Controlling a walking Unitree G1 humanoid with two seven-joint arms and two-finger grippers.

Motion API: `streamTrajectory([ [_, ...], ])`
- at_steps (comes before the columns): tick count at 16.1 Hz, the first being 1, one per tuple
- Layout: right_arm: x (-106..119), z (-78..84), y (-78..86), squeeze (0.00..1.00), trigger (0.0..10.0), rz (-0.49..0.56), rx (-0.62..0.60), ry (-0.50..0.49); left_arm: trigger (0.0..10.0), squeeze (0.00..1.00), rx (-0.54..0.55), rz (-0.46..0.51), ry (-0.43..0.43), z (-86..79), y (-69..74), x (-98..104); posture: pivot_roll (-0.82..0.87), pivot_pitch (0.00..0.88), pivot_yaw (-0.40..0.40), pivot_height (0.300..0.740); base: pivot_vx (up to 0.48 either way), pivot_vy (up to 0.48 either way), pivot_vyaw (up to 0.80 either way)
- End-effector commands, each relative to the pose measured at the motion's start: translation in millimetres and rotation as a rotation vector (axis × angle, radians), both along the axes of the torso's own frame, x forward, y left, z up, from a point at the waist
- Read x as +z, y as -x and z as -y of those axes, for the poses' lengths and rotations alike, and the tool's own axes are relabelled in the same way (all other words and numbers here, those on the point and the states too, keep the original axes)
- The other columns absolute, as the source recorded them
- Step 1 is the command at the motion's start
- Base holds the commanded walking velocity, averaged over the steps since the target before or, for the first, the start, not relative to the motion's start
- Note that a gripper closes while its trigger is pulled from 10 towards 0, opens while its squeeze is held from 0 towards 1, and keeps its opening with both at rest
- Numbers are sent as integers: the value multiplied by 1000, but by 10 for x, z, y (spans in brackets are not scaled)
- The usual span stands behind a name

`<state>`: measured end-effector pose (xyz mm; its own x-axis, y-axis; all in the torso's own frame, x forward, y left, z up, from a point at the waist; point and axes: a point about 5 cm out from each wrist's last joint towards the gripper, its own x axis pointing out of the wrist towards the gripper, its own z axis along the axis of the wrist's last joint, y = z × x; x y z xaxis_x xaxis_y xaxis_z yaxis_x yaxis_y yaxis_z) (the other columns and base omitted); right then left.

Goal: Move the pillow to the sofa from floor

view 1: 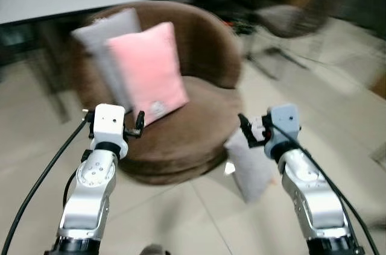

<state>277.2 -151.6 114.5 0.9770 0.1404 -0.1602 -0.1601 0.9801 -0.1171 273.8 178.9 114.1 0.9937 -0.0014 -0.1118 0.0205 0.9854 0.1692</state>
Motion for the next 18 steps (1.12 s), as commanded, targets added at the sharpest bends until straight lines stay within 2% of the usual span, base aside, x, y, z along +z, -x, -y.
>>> streamTrajectory([
  [1, -9, 59, -13, 0, 10000, -2, -21, 9, 10000, 267, -14, 2, -11, 31, -9, 19, 32, 0, -1, 740, 0, -311, 800],
  [13, -18, 64, -30, 0, 10000, 4, -29, 13, 10000, 267, -21, 5, -35, 33, -35, 23, 32, 0, 0, 740, 0, -311, 800],
  [16, -16, 58, -35, 0, 10000, 8, -29, 15, 10000, 271, -23, 8, -41, 33, -45, 26, 30, 0, 4, 740, 0, -312, 490],
  [18, -15, 60, -44, 0, 10000, 7, -32, 13, 10000, 267, -26, 8, -43, 37, -58, 29, 28, 0, 5, 740, 0, -307, 0],
])
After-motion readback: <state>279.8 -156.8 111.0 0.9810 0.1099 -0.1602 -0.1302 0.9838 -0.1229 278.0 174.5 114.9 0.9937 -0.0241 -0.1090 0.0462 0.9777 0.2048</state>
